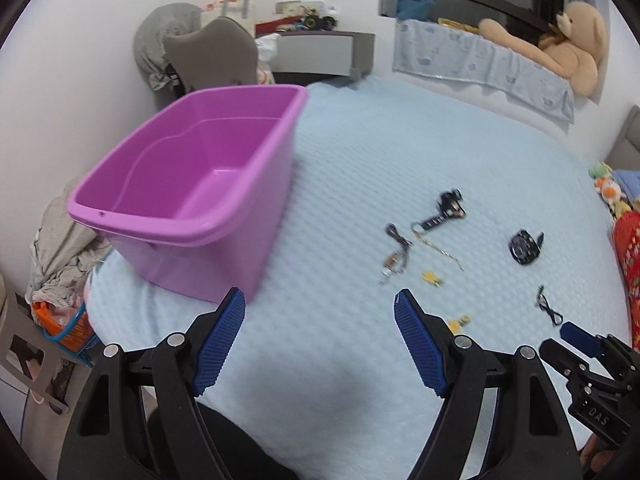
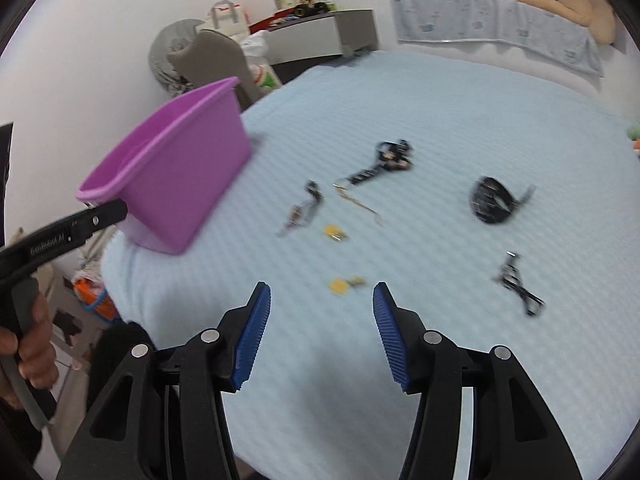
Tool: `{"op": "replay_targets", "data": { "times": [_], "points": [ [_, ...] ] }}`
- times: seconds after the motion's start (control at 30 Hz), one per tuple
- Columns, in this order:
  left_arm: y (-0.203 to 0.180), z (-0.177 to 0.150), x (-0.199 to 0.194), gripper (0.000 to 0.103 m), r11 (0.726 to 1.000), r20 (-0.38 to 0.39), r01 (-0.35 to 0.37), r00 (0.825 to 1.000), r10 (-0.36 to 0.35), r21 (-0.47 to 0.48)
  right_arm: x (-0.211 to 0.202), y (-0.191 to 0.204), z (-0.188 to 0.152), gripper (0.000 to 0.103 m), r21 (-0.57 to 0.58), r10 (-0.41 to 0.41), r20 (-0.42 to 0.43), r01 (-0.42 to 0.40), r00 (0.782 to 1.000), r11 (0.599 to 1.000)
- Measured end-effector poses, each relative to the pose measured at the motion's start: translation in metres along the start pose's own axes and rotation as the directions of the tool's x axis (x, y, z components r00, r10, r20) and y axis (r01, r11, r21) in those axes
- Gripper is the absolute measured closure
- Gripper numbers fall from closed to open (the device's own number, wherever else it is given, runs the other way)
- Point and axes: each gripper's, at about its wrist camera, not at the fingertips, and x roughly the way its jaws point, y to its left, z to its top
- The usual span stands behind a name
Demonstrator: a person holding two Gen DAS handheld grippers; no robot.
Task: Organize jewelry
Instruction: 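Withdraw both tools from the tub back over the bed, then move the right tool to the black cord necklace while the left tool approaches the yellow flower charm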
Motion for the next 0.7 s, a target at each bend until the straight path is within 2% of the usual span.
{"op": "replay_targets", "data": {
  "times": [0.07,0.13,0.27,0.43,0.57,0.7],
  "points": [
    [-0.013,-0.007,0.002,0.027,1.0,-0.003,0.009,1.0,-0.009,0.021,-0.008,-0.012,-0.011,0.044,-0.001,-0.028,0.002,0.028,1.0,1.0],
    [-0.023,-0.011,0.004,0.023,0.999,-0.006,0.014,1.0,-0.014,0.035,-0.014,-0.021,-0.02,0.042,0.001,-0.051,0.006,0.051,0.999,0.999],
    [-0.043,-0.025,0.012,0.022,0.998,-0.032,0.048,0.998,-0.046,0.051,-0.024,-0.045,-0.036,0.038,0.04,-0.083,0.011,0.082,0.997,0.996],
    [-0.065,-0.037,0.021,0.019,0.995,-0.058,0.067,0.996,-0.063,0.077,-0.032,-0.071,-0.048,0.036,0.08,-0.128,0.019,0.126,0.992,0.989],
    [-0.078,-0.039,0.024,0.018,0.991,-0.047,0.068,0.997,-0.063,0.112,-0.036,-0.09,-0.052,0.032,0.099,-0.151,0.02,0.148,0.988,0.984],
    [-0.085,-0.039,0.03,0.017,0.991,-0.054,0.098,0.994,-0.094,0.092,-0.033,-0.107,-0.053,0.032,0.13,-0.173,0.011,0.17,0.985,0.977]
  ]
}}
